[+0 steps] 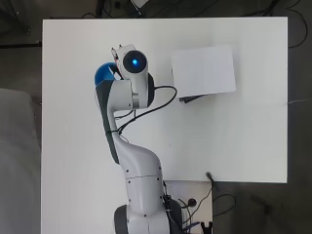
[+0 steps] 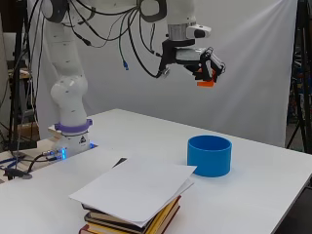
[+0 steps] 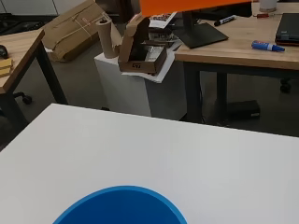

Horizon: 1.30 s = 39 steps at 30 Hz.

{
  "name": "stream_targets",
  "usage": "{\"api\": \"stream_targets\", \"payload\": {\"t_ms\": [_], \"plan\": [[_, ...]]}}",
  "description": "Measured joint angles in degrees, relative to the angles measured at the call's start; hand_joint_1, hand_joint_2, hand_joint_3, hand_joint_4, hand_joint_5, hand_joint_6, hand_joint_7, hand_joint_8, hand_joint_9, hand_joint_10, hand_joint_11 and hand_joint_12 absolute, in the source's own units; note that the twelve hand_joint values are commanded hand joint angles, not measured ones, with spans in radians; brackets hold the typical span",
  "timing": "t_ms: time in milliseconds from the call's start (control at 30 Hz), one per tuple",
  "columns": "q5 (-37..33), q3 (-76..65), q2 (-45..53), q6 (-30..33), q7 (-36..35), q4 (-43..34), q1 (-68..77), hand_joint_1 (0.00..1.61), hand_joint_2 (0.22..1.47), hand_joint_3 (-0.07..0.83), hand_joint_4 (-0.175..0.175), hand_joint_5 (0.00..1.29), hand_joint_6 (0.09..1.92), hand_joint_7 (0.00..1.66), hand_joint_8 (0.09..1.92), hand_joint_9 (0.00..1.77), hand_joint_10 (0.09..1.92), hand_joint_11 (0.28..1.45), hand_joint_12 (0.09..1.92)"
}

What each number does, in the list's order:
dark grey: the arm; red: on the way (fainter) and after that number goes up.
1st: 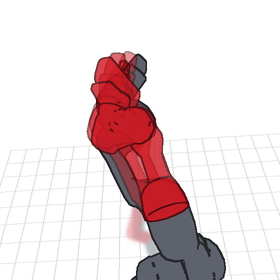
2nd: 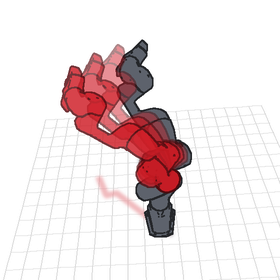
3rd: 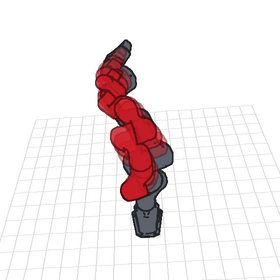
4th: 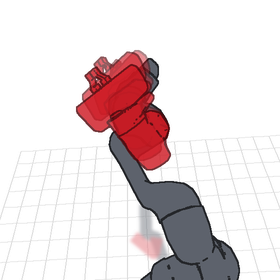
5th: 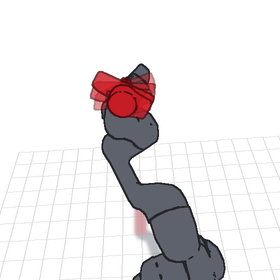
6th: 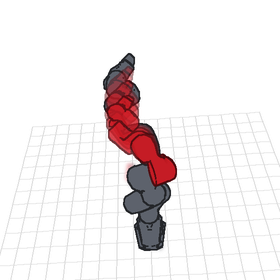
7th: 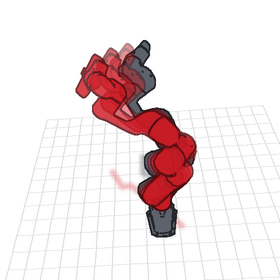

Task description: Teleoperate dual arm-hand system to pick and place objects

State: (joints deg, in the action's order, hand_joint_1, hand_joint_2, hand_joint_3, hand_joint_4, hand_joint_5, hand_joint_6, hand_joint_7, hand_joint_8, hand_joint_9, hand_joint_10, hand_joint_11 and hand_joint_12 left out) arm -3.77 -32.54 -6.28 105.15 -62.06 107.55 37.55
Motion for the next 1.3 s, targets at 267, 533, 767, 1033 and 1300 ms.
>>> {"api": "stream_targets", "payload": {"t_ms": [267,533,767,1033,1300], "plan": [[-7.2,1.4,7.8,-0.4,-2.4,-4.4,-3.2,0.97,1.17,0.001,0.175,0.87,1.15,1.41,1.92,1.68,1.92,1.27,1.75],[-7.6,7.2,15.5,-0.2,-4.7,-6.6,-5.1,0.94,1.20,0.004,0.175,0.81,1.26,1.37,1.92,1.62,1.92,1.23,1.79],[-11.1,10.5,22.3,-1.7,-9.4,-7.8,-7.2,0.94,1.20,-0.001,0.175,0.80,1.27,1.32,1.92,1.60,1.92,1.19,1.82],[-13.5,12.3,22.4,-0.6,-11.5,-3.4,-8.0,0.95,1.19,-0.002,0.175,0.83,1.23,1.30,1.92,1.56,1.92,1.15,1.81],[-16.3,12.9,23.3,0.7,-11.8,0.3,-9.1,0.44,1.03,-0.004,0.042,0.42,0.54,0.68,0.83,0.84,0.86,0.65,0.75]]}}
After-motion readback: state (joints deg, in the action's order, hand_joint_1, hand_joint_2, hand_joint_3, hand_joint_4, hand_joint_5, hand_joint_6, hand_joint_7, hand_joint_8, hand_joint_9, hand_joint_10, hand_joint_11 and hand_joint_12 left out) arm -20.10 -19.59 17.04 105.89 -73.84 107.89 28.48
